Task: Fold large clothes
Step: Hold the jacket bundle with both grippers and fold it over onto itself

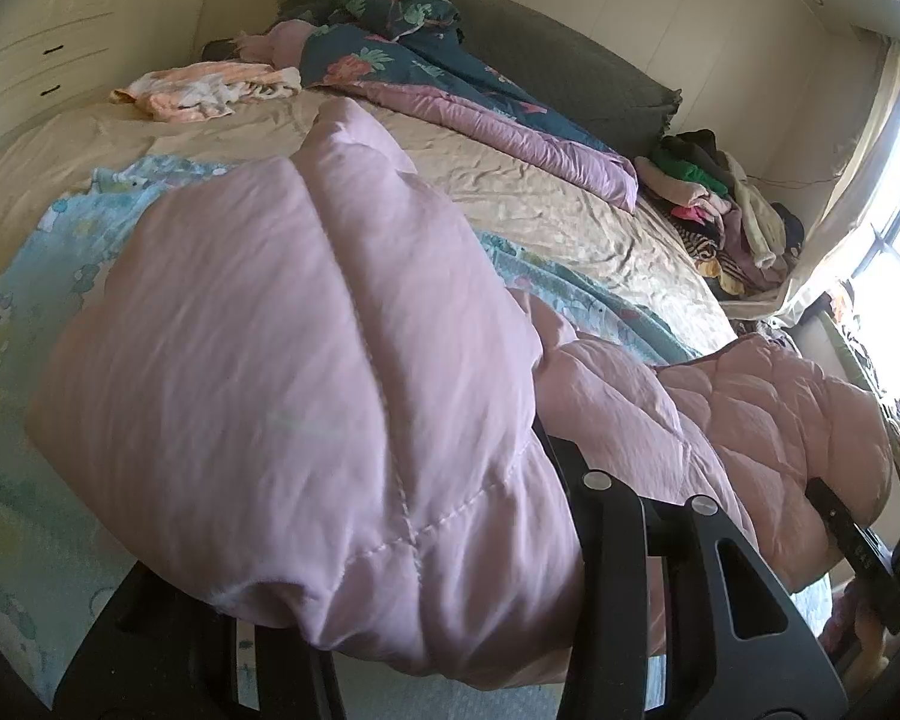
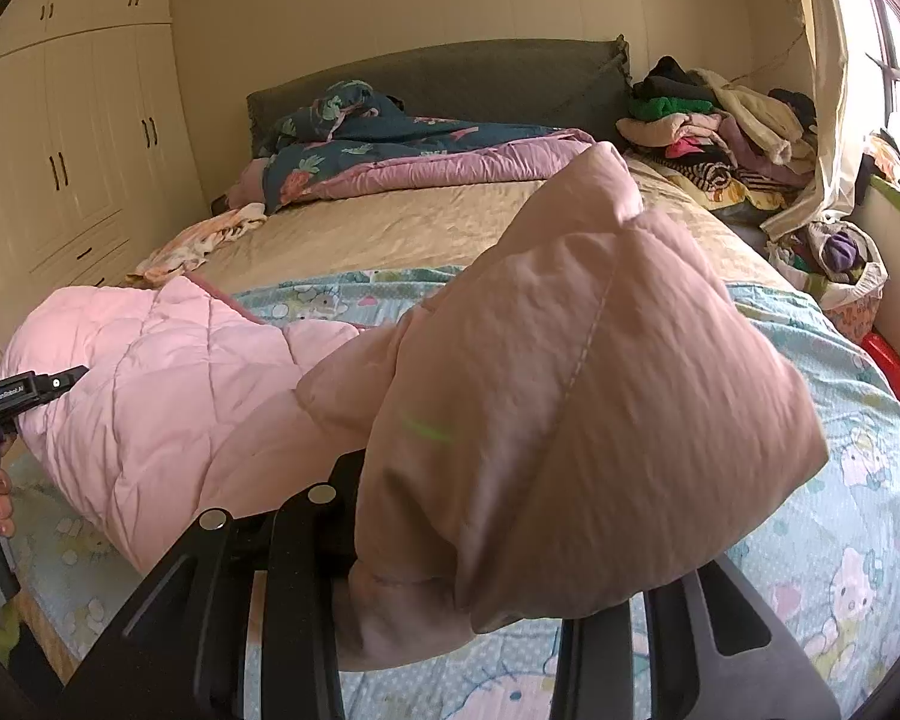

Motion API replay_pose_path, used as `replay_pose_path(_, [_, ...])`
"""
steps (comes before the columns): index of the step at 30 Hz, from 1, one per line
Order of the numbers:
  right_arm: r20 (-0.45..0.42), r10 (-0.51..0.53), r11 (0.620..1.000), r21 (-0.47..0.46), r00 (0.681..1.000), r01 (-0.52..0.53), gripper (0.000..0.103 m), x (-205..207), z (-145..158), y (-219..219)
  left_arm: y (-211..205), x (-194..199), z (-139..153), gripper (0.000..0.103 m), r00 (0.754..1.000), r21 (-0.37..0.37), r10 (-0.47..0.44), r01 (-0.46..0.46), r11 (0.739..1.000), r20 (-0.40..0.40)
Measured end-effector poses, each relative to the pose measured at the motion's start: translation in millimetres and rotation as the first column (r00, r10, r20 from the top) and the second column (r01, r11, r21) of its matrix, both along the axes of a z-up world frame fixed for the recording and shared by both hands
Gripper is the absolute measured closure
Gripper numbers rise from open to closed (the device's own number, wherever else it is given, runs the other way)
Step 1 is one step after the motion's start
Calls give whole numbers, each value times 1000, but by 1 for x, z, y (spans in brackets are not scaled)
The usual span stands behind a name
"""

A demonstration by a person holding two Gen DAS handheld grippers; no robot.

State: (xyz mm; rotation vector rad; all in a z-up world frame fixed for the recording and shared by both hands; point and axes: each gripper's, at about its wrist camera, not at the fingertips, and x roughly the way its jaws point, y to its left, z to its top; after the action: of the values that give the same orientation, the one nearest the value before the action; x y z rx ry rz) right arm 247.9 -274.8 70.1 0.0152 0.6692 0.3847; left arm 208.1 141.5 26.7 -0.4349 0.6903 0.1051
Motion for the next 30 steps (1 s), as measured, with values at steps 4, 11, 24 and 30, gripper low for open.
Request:
replay_pose_path(4, [-13,-7,1000,2,1000,7,71,-6,-2,-3,0,-9,-3,69,1000,-4,2,-2,1000,-7])
replay_pose_path(11, [-18,-13,1000,9,1000,13,71,-23,-6,-4,4,-22,-8,69,1000,-9,1,-1,1000,-16])
replay_pose_path(24, [-32,-31,999,13,999,31,71,-43,-19,-8,10,-47,-28,67,999,-20,-12,12,1000,-36])
replay_pose_path(30, [-46,-39,999,27,998,40,71,-54,-26,-12,14,-61,-38,66,999,-37,-18,16,999,-36])
